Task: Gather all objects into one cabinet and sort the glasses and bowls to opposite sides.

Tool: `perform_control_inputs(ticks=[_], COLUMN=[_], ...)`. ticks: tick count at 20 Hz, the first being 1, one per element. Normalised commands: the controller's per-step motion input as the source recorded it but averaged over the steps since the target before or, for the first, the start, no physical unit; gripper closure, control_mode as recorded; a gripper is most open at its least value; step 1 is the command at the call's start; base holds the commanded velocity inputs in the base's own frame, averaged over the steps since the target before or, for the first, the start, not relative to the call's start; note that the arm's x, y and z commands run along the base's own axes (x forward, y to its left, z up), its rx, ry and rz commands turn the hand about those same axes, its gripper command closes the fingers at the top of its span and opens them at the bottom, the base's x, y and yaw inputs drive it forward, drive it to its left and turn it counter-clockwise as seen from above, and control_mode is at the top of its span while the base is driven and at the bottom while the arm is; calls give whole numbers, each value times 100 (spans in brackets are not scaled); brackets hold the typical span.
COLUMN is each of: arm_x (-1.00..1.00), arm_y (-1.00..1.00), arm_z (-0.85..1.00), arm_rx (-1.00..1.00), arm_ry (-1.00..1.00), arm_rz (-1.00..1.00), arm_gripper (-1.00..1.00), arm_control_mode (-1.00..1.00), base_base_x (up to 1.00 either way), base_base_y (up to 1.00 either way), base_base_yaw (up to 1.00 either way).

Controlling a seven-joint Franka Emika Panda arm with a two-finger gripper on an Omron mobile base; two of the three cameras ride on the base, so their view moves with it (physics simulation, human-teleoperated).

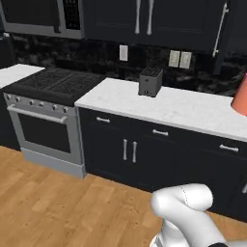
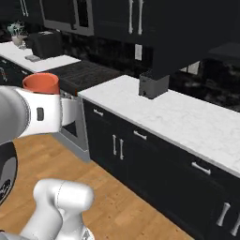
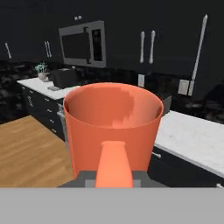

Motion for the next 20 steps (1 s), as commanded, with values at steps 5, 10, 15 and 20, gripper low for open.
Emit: perform_control_inputs(ticks=[5,10,15,20], arm_x=[0,0,0,0], arm_y=[0,0,0,0], arm_z=[0,0,0,0], arm_rx=[0,0,0,0], arm_ry=[0,0,0,0], arm_rz=[0,0,0,0], arm_gripper=[100,100,100,100], arm_control_mode=[100,100,100,100], base_base_x=[-22,-14,-13,0], base_base_y=[79,70,67,53], base_base_yaw=[54,62,65,57])
